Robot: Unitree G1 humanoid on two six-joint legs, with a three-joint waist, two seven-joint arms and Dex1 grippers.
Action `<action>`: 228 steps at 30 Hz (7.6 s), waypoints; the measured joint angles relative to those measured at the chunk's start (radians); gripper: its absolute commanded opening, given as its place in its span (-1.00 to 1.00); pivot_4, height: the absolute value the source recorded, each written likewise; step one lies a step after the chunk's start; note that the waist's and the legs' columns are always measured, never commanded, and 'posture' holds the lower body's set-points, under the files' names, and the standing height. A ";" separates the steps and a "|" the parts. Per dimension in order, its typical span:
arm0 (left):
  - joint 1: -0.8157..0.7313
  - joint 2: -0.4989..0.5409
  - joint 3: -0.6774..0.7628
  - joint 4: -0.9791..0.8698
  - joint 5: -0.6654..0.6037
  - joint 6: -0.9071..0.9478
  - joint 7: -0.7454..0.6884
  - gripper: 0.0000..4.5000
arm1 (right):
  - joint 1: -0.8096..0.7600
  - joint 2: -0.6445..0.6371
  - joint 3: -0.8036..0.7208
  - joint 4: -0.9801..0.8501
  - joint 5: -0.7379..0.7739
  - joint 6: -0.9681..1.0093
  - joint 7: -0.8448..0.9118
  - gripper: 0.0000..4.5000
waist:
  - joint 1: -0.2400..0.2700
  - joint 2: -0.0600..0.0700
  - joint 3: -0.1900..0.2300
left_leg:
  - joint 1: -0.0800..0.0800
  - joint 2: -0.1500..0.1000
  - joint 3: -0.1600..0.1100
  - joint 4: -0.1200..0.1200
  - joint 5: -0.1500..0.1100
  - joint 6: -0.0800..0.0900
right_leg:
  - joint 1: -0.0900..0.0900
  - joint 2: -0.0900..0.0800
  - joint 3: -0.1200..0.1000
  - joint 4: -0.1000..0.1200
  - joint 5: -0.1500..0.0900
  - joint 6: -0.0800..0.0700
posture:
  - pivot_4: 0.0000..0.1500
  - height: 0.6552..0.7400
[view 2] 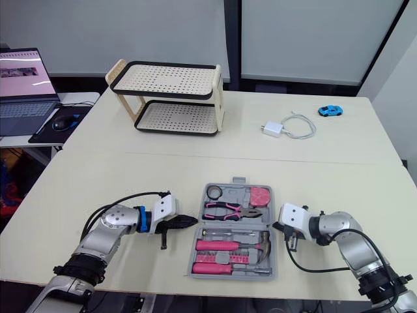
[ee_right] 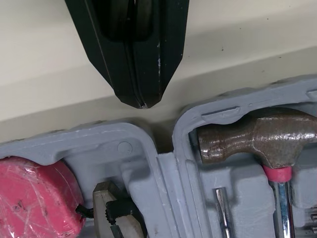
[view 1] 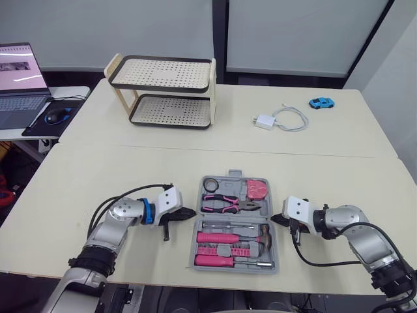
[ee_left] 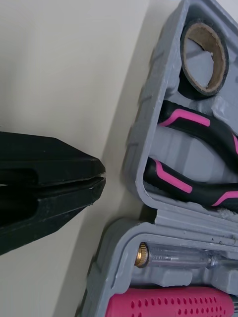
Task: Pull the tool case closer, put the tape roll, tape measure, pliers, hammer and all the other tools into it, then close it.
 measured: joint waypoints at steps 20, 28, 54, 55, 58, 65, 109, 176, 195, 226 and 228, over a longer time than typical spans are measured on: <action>0.030 -0.013 -0.021 -0.108 0.003 0.108 -0.002 -0.99 | 0.037 0.022 0.007 -0.090 -0.001 0.096 -0.010 -1.00 | 0.000 0.000 0.000 | 0.000 0.000 0.000 0.000 0.000 0.000 | 0.000 0.000 0.000 0.000 0.000 0.000 | 1.00 0.88; 0.094 0.014 -0.020 -0.202 0.001 0.156 -0.020 -0.99 | 0.074 0.017 0.007 -0.143 -0.001 0.127 -0.010 -1.00 | 0.000 0.000 0.000 | 0.000 0.000 0.000 0.000 0.000 0.000 | 0.000 0.000 0.000 0.000 0.000 0.000 | 1.00 0.88; 0.179 0.043 -0.017 -0.305 0.000 0.186 -0.018 -0.99 | 0.161 -0.004 0.009 -0.259 -0.003 0.191 -0.011 -1.00 | 0.000 0.000 0.000 | 0.000 0.000 0.000 0.000 0.000 0.000 | 0.000 0.000 0.000 0.000 0.000 0.000 | 1.00 0.88; 0.179 0.044 -0.017 -0.305 0.000 0.185 -0.018 -0.99 | 0.159 -0.003 0.011 -0.258 -0.003 0.191 -0.010 -1.00 | -0.001 0.000 0.000 | 0.000 0.000 0.000 0.000 0.000 0.000 | 0.000 0.000 0.000 0.000 0.000 0.000 | 1.00 0.88; 0.179 0.046 -0.017 -0.305 0.000 0.184 -0.018 -0.99 | 0.156 -0.002 0.015 -0.258 -0.007 0.191 -0.011 -1.00 | -0.001 0.000 0.000 | 0.001 0.000 0.000 0.000 0.000 0.000 | 0.000 0.000 0.000 0.000 0.000 0.000 | 1.00 0.88; 0.180 0.047 -0.017 -0.305 0.000 0.183 -0.017 -0.99 | 0.155 -0.001 0.018 -0.258 -0.009 0.191 -0.011 -1.00 | -0.001 0.000 0.000 | 0.001 0.000 0.000 0.000 0.000 0.000 | 0.001 0.000 0.000 0.000 0.000 0.000 | 1.00 0.88; 0.180 0.121 0.046 -0.246 -0.023 0.150 0.003 -0.99 | 0.201 -0.069 -0.076 -0.259 0.034 0.192 -0.010 -1.00 | -0.002 0.000 0.000 | 0.001 0.000 0.000 0.000 0.000 0.000 | 0.001 0.000 0.000 0.000 0.000 0.000 | 1.00 0.88; 0.252 0.069 -0.272 -0.503 0.001 0.077 -0.060 -1.00 | -0.129 0.453 -0.413 -0.120 0.432 0.939 -0.584 0.96 | -0.007 0.007 -0.005 | 0.001 0.000 0.000 0.000 0.000 0.000 | 0.001 0.000 0.001 0.000 0.001 0.001 | 1.00 0.88; 0.209 0.083 -0.286 -0.481 0.000 0.107 -0.103 -1.00 | -0.151 0.526 -0.388 -0.058 0.482 0.935 -0.572 0.96 | -0.027 0.009 -0.008 | 0.002 0.000 0.000 -0.001 0.000 0.001 | 0.002 0.001 0.001 0.000 0.001 0.001 | 1.00 0.88; 0.190 0.089 -0.309 -0.499 0.003 0.147 -0.107 -1.00 | -0.204 0.375 -0.356 -0.024 0.533 1.043 -0.491 0.96 | -0.024 0.010 -0.009 | 0.002 0.000 0.000 -0.001 0.000 0.001 | 0.001 0.001 0.002 -0.001 0.001 0.001 | 1.00 0.88; 0.190 0.090 -0.309 -0.498 0.003 0.147 -0.108 -1.00 | -0.221 0.382 -0.350 -0.004 0.530 1.043 -0.491 0.96 | -0.026 0.010 -0.009 | 0.002 0.000 0.000 -0.001 0.000 0.001 | 0.001 0.001 0.002 -0.001 0.001 0.001 | 1.00 0.88</action>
